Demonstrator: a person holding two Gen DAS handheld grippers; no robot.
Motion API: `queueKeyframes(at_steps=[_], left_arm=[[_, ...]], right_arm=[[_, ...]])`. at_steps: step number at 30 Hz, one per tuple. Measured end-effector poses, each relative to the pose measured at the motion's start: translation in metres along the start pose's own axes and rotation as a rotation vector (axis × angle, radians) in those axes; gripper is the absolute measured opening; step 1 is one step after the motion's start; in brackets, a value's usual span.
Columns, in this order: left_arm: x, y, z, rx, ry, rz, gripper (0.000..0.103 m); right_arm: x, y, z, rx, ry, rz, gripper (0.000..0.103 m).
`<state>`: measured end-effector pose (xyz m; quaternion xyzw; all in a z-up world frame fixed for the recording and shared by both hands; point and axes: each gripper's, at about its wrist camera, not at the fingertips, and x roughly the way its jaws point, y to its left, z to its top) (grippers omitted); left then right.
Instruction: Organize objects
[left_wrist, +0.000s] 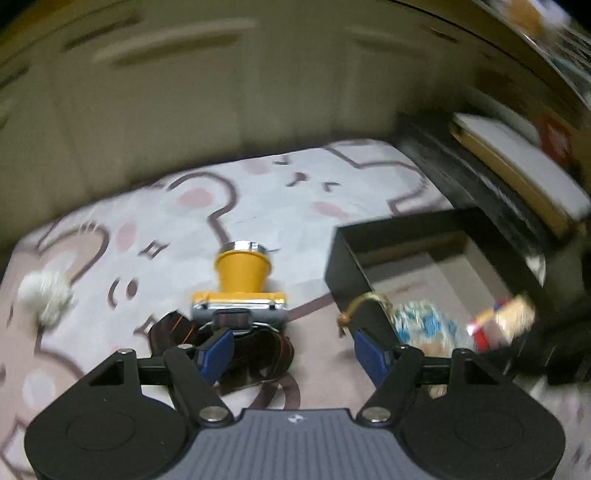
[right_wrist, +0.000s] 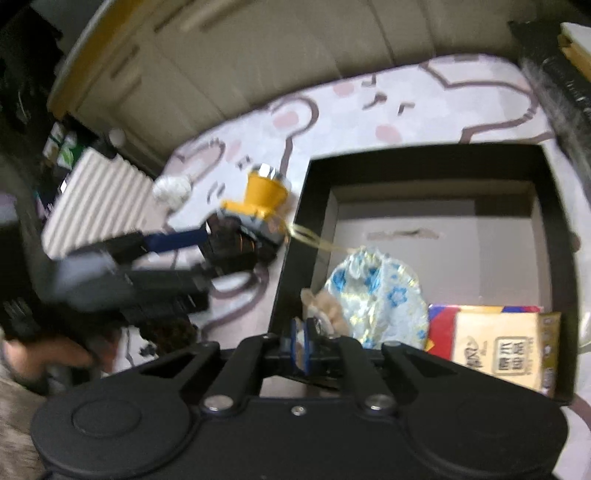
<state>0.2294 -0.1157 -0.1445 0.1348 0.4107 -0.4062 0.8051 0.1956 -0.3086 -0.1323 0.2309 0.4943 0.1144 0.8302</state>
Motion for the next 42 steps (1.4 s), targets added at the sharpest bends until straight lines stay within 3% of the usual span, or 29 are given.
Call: queueKeyframes(at_steps=[1,8,10,16,23,30,36,42], left_arm=[[0.002,-0.003,-0.003,0.036,-0.005,0.007,0.071],[0.014,-0.012,-0.014,0.168,-0.054,-0.042,0.031],[0.018,-0.014,-0.014,0.188,-0.063,-0.073,0.024],[0.039,-0.016,-0.016,0.145,-0.051,-0.108,0.024],[0.049,-0.008,-0.014,0.017,-0.143,-0.087,0.024],[0.039,-0.013,-0.014,0.04,-0.23,-0.025,0.024],[0.02,-0.02,-0.006,0.04,-0.336,-0.03,0.023],[0.013,-0.03,0.0,0.06,-0.36,-0.069,0.023]], right_arm=[[-0.003,-0.002,0.001,0.009,-0.011,0.002,0.006],[-0.016,-0.019,0.002,0.051,-0.043,0.001,0.007],[-0.017,-0.021,0.001,0.053,-0.043,0.006,0.007],[-0.02,-0.024,0.001,0.051,-0.048,0.024,0.009],[-0.02,-0.028,0.001,0.057,-0.046,0.019,0.009],[-0.023,-0.029,0.0,0.058,-0.054,0.013,0.01],[-0.027,-0.026,0.0,0.055,-0.066,0.018,0.01],[-0.03,-0.029,0.002,0.07,-0.096,0.009,0.01]])
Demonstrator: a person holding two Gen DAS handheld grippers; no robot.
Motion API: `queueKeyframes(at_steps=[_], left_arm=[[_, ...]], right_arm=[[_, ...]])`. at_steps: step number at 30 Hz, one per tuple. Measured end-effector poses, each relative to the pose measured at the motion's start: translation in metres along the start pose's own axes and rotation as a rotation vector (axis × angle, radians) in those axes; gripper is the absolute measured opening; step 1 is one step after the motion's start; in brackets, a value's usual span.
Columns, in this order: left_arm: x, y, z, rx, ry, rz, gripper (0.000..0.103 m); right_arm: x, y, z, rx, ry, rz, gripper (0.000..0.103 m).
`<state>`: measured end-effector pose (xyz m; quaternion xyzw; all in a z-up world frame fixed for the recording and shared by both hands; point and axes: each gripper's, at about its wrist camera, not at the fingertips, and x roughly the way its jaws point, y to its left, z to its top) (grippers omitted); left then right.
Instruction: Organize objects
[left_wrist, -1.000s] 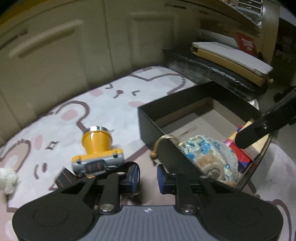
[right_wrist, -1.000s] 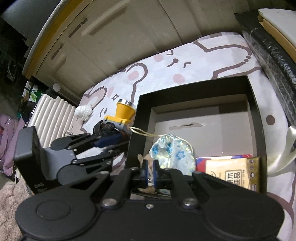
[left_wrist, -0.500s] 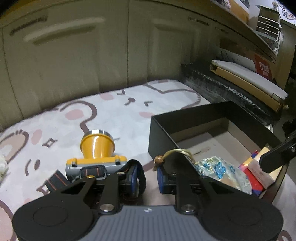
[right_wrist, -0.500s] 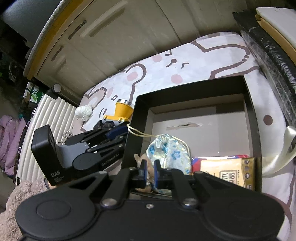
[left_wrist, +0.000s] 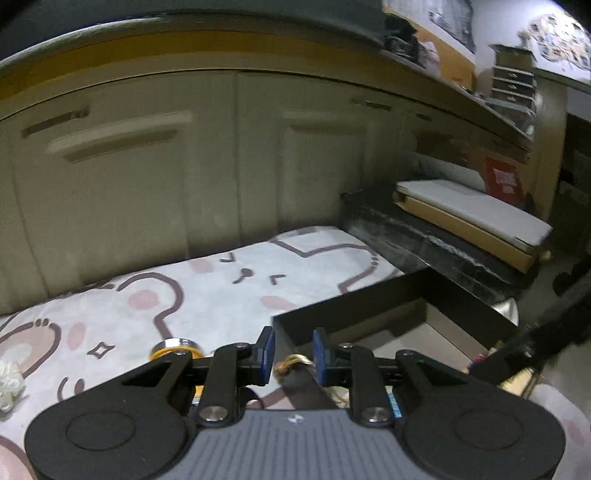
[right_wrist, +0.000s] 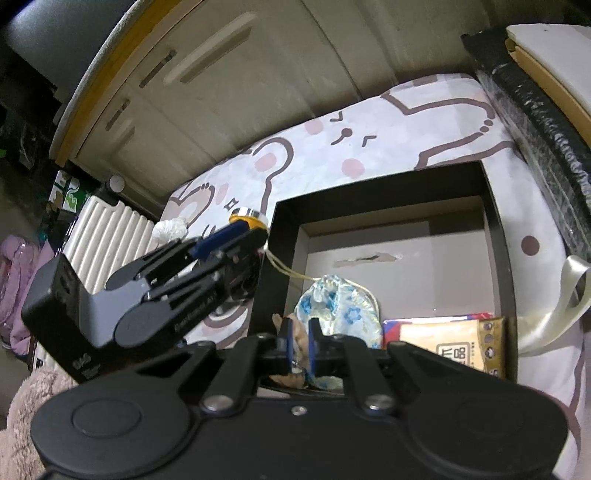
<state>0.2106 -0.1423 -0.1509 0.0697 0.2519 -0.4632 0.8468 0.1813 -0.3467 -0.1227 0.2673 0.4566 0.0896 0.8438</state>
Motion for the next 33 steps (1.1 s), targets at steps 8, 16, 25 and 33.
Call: queueKeyframes(at_steps=[8,16,25,33], left_arm=[[-0.012,0.015,-0.004,-0.046,0.009,0.022,0.024],[-0.015,0.029,-0.01,-0.127,0.103,0.021,0.024],[-0.006,0.021,-0.011,-0.136,0.158,-0.023,0.024],[-0.01,0.035,-0.018,-0.16,0.187,0.003,0.025]], right_arm=[[0.008,0.0,0.009,0.086,-0.106,0.064,0.01],[0.036,0.016,0.022,0.106,-0.161,0.095,0.028],[0.073,0.033,0.03,0.003,-0.14,0.03,0.028],[0.087,0.057,0.029,-0.174,-0.107,-0.098,0.005]])
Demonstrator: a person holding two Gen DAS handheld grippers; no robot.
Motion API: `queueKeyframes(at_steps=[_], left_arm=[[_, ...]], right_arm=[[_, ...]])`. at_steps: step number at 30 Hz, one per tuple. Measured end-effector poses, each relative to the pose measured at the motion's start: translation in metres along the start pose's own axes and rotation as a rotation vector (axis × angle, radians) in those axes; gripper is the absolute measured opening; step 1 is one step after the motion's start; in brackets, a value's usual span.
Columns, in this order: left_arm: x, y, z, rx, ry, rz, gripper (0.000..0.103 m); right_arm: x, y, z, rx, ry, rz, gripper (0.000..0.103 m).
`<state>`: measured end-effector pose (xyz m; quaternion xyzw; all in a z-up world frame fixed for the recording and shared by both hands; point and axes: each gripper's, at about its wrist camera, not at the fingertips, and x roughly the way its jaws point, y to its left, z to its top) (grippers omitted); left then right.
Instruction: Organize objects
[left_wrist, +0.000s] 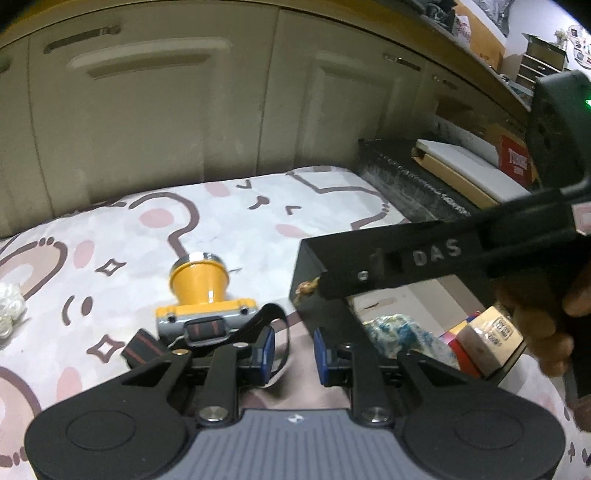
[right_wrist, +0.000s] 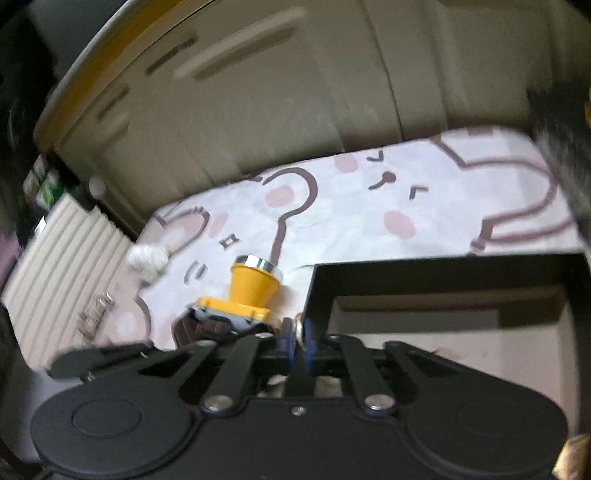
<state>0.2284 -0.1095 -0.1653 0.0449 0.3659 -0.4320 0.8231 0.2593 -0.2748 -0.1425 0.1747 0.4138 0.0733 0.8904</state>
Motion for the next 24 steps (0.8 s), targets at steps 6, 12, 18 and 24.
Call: queueKeyframes(at_steps=[6,12,18,24], left_arm=[[-0.002,0.006,-0.001,-0.02,0.0,0.014,0.025],[-0.003,0.003,0.003,-0.024,0.004,0.011,0.025],[-0.006,-0.003,0.007,-0.012,0.004,0.01,0.025],[-0.013,-0.009,0.013,-0.004,0.019,0.039,0.036]], right_arm=[[-0.016,-0.007,-0.003,0.028,0.017,0.039,0.001],[-0.032,-0.024,-0.008,0.107,0.027,0.025,0.001],[-0.031,-0.03,-0.017,0.13,0.104,0.055,0.002],[-0.039,-0.02,-0.018,0.121,0.092,0.06,0.045]])
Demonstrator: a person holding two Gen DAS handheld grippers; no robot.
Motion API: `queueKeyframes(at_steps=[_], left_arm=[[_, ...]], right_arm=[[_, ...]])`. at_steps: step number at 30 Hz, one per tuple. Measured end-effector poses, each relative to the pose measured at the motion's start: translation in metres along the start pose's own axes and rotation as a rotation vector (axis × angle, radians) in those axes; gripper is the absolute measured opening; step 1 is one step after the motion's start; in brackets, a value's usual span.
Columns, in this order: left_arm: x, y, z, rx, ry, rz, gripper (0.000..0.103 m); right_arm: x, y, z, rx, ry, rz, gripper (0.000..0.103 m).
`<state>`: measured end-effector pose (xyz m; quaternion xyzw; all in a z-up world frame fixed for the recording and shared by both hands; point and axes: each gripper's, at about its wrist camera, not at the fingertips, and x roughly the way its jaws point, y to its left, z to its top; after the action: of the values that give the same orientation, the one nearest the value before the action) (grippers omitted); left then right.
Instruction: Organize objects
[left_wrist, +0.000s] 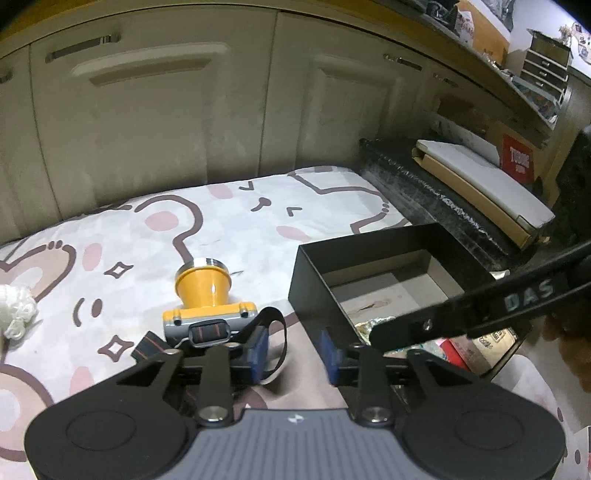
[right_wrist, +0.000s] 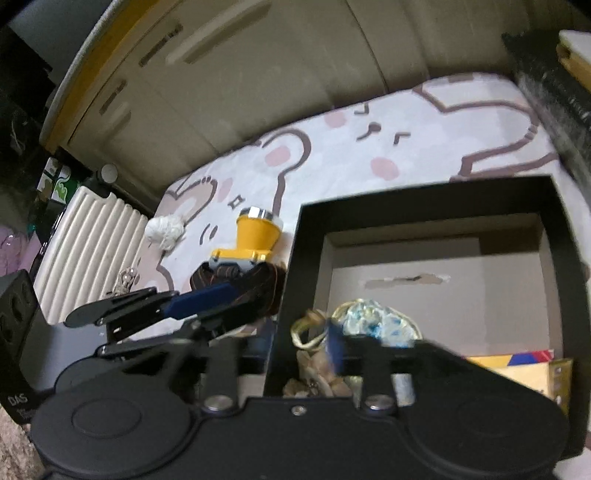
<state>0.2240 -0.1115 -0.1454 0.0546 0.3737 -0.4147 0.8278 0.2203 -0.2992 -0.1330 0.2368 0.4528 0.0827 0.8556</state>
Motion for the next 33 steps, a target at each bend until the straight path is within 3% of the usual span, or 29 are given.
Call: queueKeyframes(at_steps=[3,8,14,22,25,27,29,33], left_arm=[[-0.009,-0.001,0.006,-0.01,0.008,0.028,0.042],[-0.032,-0.004,0.019,-0.064,0.007,0.096,0.07],[-0.064,-0.016,0.026,-0.118,-0.001,0.14,0.089],[-0.089,-0.025,0.022,-0.163,-0.018,0.198,0.101],[-0.094,-0.029,0.019,-0.154,-0.019,0.228,0.103],[-0.097,-0.03,0.018,-0.153,-0.024,0.244,0.103],[-0.099,-0.03,0.016,-0.161,-0.029,0.257,0.103],[-0.102,-0.028,0.012,-0.168,-0.025,0.272,0.103]], right_arm=[[-0.014,-0.002,0.002,0.039,-0.046,-0.002,0.045],[-0.042,0.003,0.001,-0.001,-0.12,-0.097,0.05],[-0.072,0.002,-0.004,0.006,-0.184,-0.16,0.057],[-0.092,0.009,-0.016,-0.068,-0.194,-0.249,0.067],[-0.096,0.011,-0.021,-0.083,-0.196,-0.266,0.081],[-0.098,0.012,-0.023,-0.084,-0.201,-0.281,0.098],[-0.099,0.013,-0.025,-0.093,-0.207,-0.303,0.103],[-0.098,0.012,-0.028,-0.103,-0.191,-0.321,0.103]])
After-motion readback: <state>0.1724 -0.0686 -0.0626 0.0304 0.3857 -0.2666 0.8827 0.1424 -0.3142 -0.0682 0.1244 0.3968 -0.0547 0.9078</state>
